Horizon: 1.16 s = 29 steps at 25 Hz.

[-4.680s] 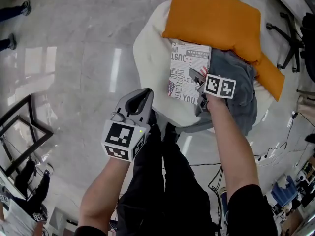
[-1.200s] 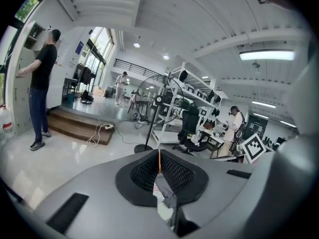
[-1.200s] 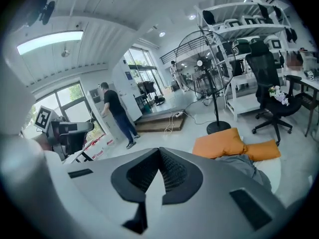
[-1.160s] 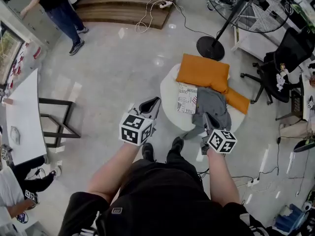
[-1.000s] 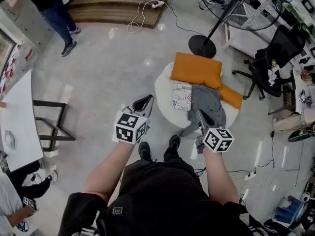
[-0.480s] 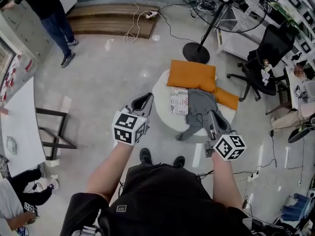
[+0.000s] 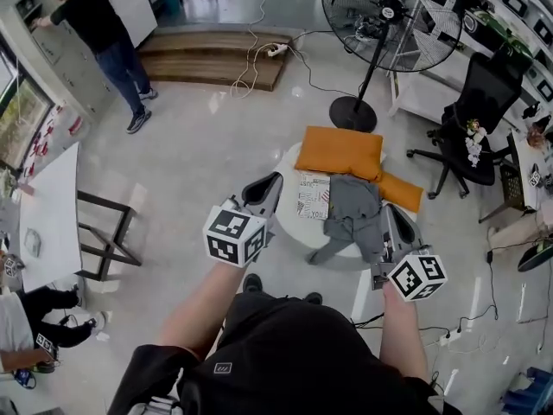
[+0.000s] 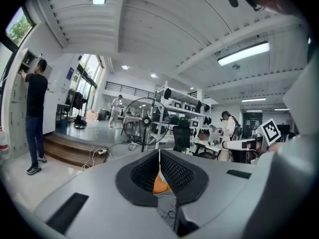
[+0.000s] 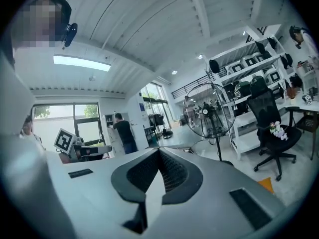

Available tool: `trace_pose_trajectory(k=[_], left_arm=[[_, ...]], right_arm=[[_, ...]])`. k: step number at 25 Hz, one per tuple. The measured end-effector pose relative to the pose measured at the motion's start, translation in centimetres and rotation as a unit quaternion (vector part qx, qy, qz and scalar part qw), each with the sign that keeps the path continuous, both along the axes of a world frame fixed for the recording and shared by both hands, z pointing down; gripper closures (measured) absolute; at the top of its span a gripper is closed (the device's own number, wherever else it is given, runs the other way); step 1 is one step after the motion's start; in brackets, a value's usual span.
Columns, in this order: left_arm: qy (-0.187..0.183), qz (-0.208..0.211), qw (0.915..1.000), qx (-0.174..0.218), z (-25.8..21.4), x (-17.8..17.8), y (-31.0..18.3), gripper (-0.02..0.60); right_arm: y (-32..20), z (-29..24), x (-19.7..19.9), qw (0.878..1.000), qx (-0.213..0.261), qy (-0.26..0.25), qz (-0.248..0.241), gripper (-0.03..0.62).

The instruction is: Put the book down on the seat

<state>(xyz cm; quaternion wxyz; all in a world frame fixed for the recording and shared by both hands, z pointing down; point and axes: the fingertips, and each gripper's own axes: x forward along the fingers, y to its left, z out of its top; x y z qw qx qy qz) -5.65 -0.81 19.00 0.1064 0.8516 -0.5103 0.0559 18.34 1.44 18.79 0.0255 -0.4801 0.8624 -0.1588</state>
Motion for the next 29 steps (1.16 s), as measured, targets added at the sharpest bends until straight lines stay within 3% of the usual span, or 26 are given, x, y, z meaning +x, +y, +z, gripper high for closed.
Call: trace_pose_trajectory(k=[6,11,18,29], left_arm=[[-0.003,-0.017,0.9999,-0.001,0.5,5.2,1.3,0.571],[-0.014,-0.018,0.9997,-0.01,1.1,7.1,1.2,0.572],[-0.014,-0.037,0.9992,-0.006,0.5,7.2,0.0,0.572],[-0.011,-0.053,0.9985,-0.002,0.5,5.3,-0.9,0.574]], right_arm=[[0.5,0.7,3.2,0.999,0.006,0.008,-0.038,0.579],[0.3,0.5,4.3,0.998,0.021,0.014,-0.051,0.58],[-0.3,0.2,3.5,0.997,0.02,0.012,-0.079,0.58],[-1.7,-0.3,3.2,0.997,0.029,0.013,-0.07,0.58]])
